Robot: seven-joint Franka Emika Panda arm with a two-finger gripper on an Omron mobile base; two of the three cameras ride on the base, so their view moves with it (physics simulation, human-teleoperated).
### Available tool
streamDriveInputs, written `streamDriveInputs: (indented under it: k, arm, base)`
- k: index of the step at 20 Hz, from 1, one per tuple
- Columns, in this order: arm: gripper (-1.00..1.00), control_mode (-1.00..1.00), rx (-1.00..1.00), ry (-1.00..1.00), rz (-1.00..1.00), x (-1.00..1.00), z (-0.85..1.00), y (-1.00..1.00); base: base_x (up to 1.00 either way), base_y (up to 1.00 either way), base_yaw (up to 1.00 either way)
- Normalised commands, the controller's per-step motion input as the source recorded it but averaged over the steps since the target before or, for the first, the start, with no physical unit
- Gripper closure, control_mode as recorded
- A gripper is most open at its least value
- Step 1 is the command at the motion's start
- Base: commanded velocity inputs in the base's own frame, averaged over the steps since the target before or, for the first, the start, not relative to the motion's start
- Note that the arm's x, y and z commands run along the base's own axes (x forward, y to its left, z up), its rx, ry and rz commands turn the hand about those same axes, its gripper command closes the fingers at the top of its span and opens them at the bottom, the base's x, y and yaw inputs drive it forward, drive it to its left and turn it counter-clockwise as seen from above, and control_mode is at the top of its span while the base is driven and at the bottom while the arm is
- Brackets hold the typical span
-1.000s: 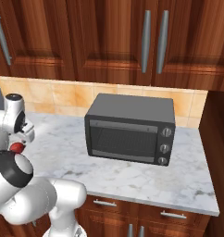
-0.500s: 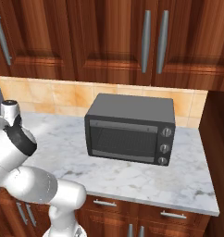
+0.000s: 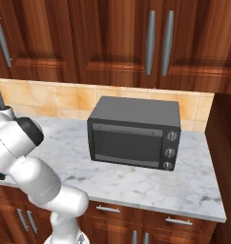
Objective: Place the onion in the correct fridge rack based on whether it is a fruit or vegetable. Finally, close the fridge door.
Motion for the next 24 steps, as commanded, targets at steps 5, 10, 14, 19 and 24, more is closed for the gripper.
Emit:
streamDriveInputs:
  k: [5, 10, 14, 19, 24]
  arm:
    - [-1.00, -1.00, -0.03, -0.02, -0.01, 0.03, -0.16, 0.04]
    - [-1.00, -1.00, -0.01, -0.03, -0.03, 0.03, -0.16, 0.00]
    - [-1.00, -1.00, -0.03, -0.04, -0.03, 0.05, -0.17, 0.00]
    - [-1.00, -1.00, -0.01, -0.01, -0.03, 0.04, -0.18, 0.00]
    - [-1.00, -1.00, -0.02, -0.01, -0.02, 0.07, -0.27, 0.00]
  base:
    - [0.00, 0.00, 0.00]
    - [0.00, 0.00, 0.00]
    - [0.00, 0.00, 0.00]
    - [0.00, 0.00, 0.00]
    - [0.00, 0.00, 0.00]
